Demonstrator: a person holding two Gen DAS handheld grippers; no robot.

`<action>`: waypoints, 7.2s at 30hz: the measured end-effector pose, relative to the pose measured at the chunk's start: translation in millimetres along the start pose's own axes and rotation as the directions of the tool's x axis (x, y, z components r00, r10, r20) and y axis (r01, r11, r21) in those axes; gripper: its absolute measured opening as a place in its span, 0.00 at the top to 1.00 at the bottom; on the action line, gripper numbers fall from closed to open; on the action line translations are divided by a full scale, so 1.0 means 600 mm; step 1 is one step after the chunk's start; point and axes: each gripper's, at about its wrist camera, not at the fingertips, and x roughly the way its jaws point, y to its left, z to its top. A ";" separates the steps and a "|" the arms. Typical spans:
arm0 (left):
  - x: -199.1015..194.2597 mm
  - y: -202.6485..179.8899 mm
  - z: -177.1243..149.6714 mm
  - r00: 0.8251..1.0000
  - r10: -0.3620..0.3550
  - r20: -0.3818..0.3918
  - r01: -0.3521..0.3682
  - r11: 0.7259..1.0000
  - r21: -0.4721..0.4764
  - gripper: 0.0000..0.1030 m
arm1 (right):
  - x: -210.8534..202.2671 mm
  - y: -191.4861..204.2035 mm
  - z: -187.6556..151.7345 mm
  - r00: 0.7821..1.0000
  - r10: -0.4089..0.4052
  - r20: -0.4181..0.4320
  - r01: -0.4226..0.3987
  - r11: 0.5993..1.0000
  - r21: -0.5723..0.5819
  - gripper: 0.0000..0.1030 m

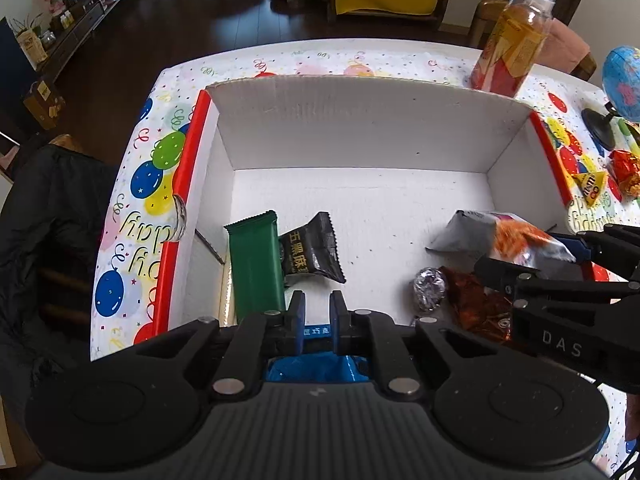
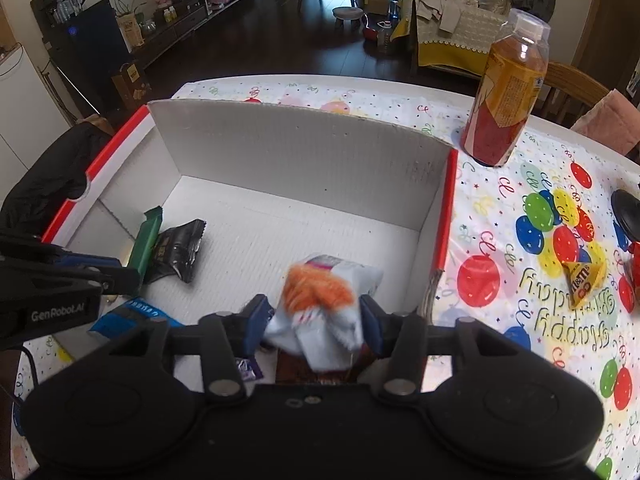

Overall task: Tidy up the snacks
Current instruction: 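Carry the white bag and green wafer stick into the box and open both tools, then move both tools back toward the remaining snacks beside the globe and tissue box, then grasp the orange round candy with the right tool while the left tool grasps the yellow packet, then carry the orange candy and yellow packet over the white box with both tools, then lower both tools into the box and open them to drop the snacks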

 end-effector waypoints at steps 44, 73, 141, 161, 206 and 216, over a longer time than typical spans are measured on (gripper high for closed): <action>-0.217 -0.205 -0.093 0.949 -0.207 0.238 0.176 0.974 0.146 0.25 | -0.348 -0.140 -0.181 0.933 -0.019 0.359 -0.029 0.991 0.127 0.01; -0.048 -0.548 0.011 0.961 -0.200 0.193 0.168 0.971 0.170 0.03 | -0.310 -0.631 -0.359 0.849 -0.492 0.190 0.313 0.760 0.570 0.05; 0.084 -0.564 0.058 0.993 -0.113 0.043 0.113 0.994 0.004 0.76 | -0.212 -0.690 -0.386 0.868 -0.493 0.051 0.276 0.566 0.777 0.56; -0.102 -0.444 -0.038 0.978 -0.175 0.114 0.172 0.984 0.038 0.76 | -0.297 -0.437 -0.297 0.955 -0.192 0.225 0.059 0.869 0.492 0.56; -0.059 0.052 -0.005 0.998 0.012 0.064 -0.003 0.988 -0.152 0.76 | -0.082 0.051 -0.032 0.990 0.076 0.117 -0.079 0.997 0.015 0.56; 0.007 0.028 -0.004 1.000 -0.007 -0.011 0.006 0.998 -0.067 0.76 | -0.029 0.080 -0.038 0.998 0.063 0.025 -0.062 0.997 -0.035 0.56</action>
